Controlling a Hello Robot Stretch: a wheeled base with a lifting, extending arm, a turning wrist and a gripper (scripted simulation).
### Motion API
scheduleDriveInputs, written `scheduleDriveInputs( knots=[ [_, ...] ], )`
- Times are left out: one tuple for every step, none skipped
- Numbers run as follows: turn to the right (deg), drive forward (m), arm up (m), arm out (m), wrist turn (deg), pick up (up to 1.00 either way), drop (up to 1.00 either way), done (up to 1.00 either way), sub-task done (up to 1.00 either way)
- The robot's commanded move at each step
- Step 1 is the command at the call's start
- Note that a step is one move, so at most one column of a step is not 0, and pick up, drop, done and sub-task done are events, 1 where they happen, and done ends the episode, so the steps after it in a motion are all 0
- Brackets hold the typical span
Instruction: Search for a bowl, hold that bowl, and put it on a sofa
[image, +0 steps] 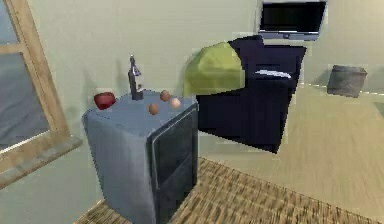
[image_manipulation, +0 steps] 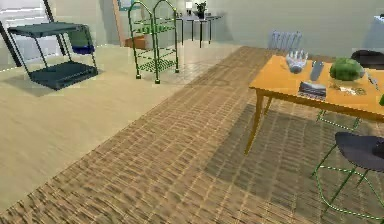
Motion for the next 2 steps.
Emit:
scheduleDriveInputs(
  knots=[
    [45.0, 0.00, 0.00, 0.00, 0.0, 0.00, 0.00, 0.00, 0.00],
    [42.0, 0.00, 0.00, 0.00, 0.0, 0.00, 0.00, 0.00, 0.00]
  ],
)
